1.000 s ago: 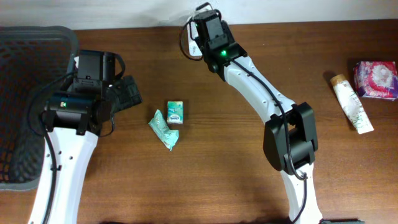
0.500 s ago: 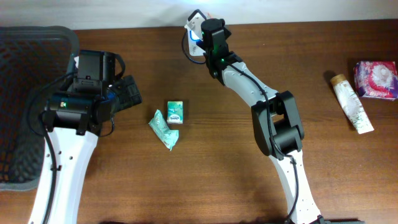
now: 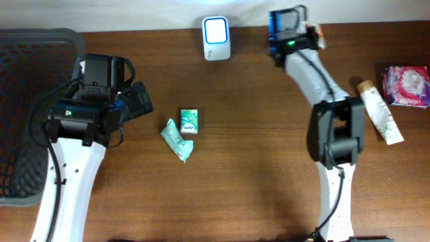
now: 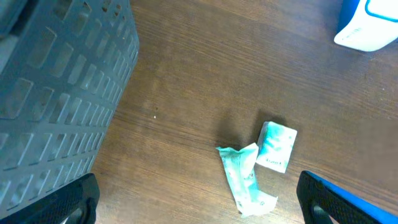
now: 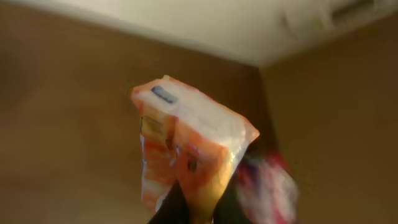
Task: Scan the item barcode
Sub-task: 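Carry the orange packet to the right edge and release it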
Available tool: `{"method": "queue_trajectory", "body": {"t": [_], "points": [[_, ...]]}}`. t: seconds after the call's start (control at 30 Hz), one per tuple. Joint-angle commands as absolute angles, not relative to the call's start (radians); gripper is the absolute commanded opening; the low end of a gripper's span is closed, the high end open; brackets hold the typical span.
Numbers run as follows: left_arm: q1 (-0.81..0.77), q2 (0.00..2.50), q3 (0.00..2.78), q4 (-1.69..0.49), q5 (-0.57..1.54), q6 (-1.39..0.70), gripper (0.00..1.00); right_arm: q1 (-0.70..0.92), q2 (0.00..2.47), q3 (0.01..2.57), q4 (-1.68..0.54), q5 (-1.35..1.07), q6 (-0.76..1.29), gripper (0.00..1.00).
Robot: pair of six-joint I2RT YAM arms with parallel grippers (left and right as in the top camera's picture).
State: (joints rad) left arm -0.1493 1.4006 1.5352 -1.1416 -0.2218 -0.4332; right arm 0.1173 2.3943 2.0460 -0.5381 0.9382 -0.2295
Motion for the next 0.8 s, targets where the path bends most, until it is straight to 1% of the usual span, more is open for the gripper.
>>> {"method": "queue_trajectory", "body": {"t": [0.0, 0.03, 0.2, 0.27, 0.37, 0.47, 0.5, 0.53, 0.57, 0.6, 0.67, 0.7, 0.77], "points": [[-0.147, 1.396, 1.539, -1.142, -0.229, -0.417, 0.99, -0.014, 2.360, 2.048, -0.688, 1.004, -0.121, 0.04], [-0.147, 1.396, 1.539, -1.142, -0.229, -0.417, 0.99, -0.080, 2.360, 2.048, -0.764, 0.985, -0.089, 0.04], [-0.147, 1.396, 1.539, -1.142, -0.229, -0.417, 0.99, -0.247, 2.361, 2.048, -0.890, 0.864, -0.087, 0.04], [-0.147, 1.396, 1.539, -1.142, -0.229, -0.417, 0.99, -0.308, 2.361, 2.047, -0.927, 0.856, -0.041, 0.08], [-0.147, 1.396, 1.539, -1.142, -0.229, -0.417, 0.99, -0.392, 2.361, 2.047, -0.994, 0.823, 0.059, 0.11], [-0.147, 1.396, 1.539, -1.142, -0.229, -0.417, 0.99, -0.460, 2.361, 2.047, -1.034, 0.677, 0.065, 0.15], [-0.147, 1.396, 1.539, -1.142, -0.229, -0.417, 0.99, -0.474, 2.361, 2.047, -1.034, 0.629, 0.065, 0.19], [-0.147, 1.396, 1.539, -1.142, -0.229, -0.417, 0.99, -0.479, 2.361, 2.047, -1.035, 0.589, 0.065, 0.29], [-0.147, 1.396, 1.539, -1.142, -0.229, -0.417, 0.99, -0.481, 2.361, 2.047, -1.036, 0.546, 0.065, 0.65], [-0.147, 1.396, 1.539, -1.142, -0.229, -0.417, 0.99, -0.479, 2.361, 2.047, -1.035, 0.522, 0.065, 0.79], [-0.147, 1.396, 1.539, -1.142, -0.229, -0.417, 0.99, -0.469, 2.361, 2.047, -1.037, 0.504, 0.065, 0.94], [-0.147, 1.396, 1.539, -1.142, -0.229, -0.417, 0.99, -0.462, 2.357, 2.048, -1.040, 0.504, 0.065, 0.98], [-0.147, 1.396, 1.539, -1.142, -0.229, -0.417, 0.99, -0.443, 2.320, 2.048, -1.038, 0.503, 0.070, 0.99]]}}
